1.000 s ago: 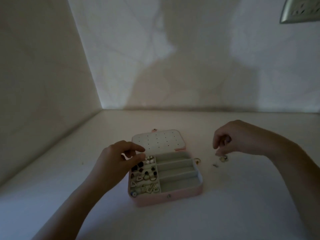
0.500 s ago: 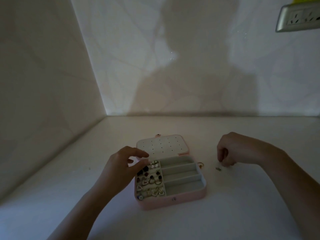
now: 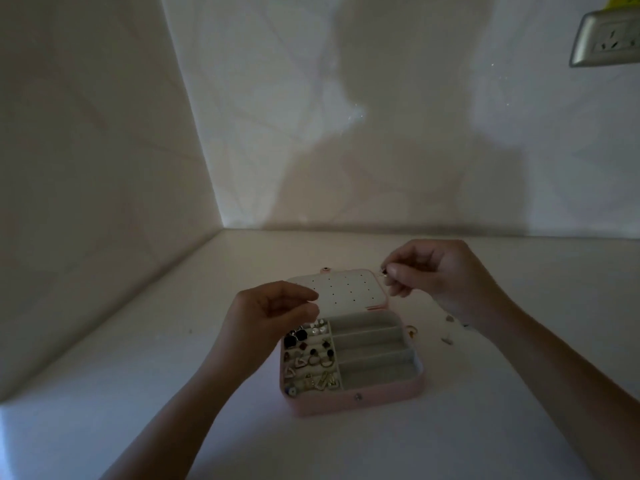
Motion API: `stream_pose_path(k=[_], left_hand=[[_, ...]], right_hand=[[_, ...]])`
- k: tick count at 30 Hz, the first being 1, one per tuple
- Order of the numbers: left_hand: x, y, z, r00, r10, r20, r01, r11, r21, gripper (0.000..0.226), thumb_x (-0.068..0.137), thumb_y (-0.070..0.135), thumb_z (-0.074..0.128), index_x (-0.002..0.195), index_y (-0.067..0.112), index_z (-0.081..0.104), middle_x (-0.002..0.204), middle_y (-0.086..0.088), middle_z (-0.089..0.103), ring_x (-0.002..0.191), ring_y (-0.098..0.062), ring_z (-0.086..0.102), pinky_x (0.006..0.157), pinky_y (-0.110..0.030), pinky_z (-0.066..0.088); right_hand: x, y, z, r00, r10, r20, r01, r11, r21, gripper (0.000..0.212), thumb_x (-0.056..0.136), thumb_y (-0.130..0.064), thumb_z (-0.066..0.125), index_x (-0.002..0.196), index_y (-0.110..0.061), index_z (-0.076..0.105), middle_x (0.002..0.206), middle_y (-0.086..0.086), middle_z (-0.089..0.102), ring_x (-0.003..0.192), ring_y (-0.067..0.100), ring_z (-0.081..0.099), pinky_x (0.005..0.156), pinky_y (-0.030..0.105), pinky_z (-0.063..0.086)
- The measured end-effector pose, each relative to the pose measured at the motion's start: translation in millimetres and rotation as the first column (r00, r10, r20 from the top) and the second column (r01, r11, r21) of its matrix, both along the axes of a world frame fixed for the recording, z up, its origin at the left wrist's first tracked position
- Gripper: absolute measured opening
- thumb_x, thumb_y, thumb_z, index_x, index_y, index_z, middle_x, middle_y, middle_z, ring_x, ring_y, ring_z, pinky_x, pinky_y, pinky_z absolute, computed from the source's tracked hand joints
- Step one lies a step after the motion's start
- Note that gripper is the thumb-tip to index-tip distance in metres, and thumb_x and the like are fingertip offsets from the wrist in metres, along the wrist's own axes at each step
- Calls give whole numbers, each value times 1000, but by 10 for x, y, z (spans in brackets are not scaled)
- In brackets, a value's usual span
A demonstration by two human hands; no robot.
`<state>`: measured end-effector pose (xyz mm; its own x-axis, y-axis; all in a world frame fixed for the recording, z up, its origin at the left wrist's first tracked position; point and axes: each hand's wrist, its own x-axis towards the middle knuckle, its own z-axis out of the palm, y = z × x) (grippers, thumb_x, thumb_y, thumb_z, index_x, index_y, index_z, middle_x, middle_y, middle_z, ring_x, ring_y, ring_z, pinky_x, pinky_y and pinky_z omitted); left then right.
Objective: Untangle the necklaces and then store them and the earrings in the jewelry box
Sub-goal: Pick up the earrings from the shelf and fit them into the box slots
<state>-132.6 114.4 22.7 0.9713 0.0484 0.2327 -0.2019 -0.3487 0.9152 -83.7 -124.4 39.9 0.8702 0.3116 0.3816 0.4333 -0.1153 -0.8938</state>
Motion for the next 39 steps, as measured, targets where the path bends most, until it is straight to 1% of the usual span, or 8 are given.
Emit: stream_pose_path(k=[3, 10, 16, 21, 25, 31, 35, 39], left_hand=[[-27, -62, 8, 995, -77, -60, 72, 994, -76, 17, 67, 21, 77, 83, 17, 73, 76, -4, 75, 69, -13, 70, 63, -19, 54], [-65, -184, -26, 995, -104, 10, 104, 984, -141, 21, 62, 25, 76, 77, 11, 72, 68, -2, 72, 60, -6, 66, 56, -14, 48], [-35, -192, -75, 997, -52, 54, 63, 973, -224, 26, 63, 25, 76, 81, 8, 69, 75, -7, 73, 66, -14, 69, 59, -17, 51], [-48, -188, -32, 998, -63, 24, 67, 971, -229, 24, 65, 24, 70, 81, 8, 74, 76, -5, 74, 66, -11, 68, 59, -16, 50], [22, -44, 36, 987, -106, -120, 93, 989, -113, 8, 76, 15, 69, 79, 13, 75, 71, -1, 73, 60, -4, 64, 56, -15, 48], [168, 138, -19, 945, -72, -320, 132, 977, 169, 11, 83, 11, 69, 80, 19, 76, 62, 8, 69, 43, 3, 47, 45, -8, 36], [217, 103, -74, 939, -89, -333, 189, 941, 281, 9, 85, 15, 69, 84, 21, 76, 64, 18, 69, 60, 10, 62, 54, -2, 42], [253, 95, -94, 943, -85, -321, 215, 894, 394, 9, 86, 24, 67, 84, 27, 74, 76, 15, 72, 71, 7, 65, 62, -7, 47]], right_hand=[[-119, 298, -81, 981, 136, -140, -106, 973, 205, 10, 86, 9, 57, 84, 4, 65, 67, 11, 70, 58, 16, 67, 57, 22, 56], [-192, 482, -269, 959, 207, -194, -143, 943, 301, 8, 83, -1, 61, 86, 4, 66, 73, 18, 71, 62, 19, 68, 58, 20, 55], [-200, 514, -311, 959, 232, -165, -180, 943, 279, 11, 83, -3, 60, 89, 5, 66, 71, 10, 72, 62, 16, 68, 60, 20, 54], [-179, 496, -348, 969, 214, -125, -186, 961, 203, 6, 83, 2, 64, 86, -2, 68, 71, 7, 72, 64, 14, 68, 61, 20, 54], [-150, 473, -378, 989, 140, -47, -139, 990, 26, 2, 83, -10, 70, 84, -12, 70, 76, 3, 72, 69, 13, 68, 65, 21, 53], [-19, 372, -440, 999, -5, 33, 8, 994, -112, 8, 91, -12, 62, 89, -13, 70, 80, 0, 72, 71, 15, 68, 64, 23, 55], [28, 342, -465, 998, -45, 33, 49, 988, -143, 11, 92, -11, 61, 88, -17, 70, 81, -3, 71, 70, 15, 68, 63, 27, 57], [38, 347, -480, 998, -45, 40, 52, 981, -186, 12, 92, -11, 61, 89, -19, 70, 80, -3, 71, 68, 13, 68, 62, 24, 56]])
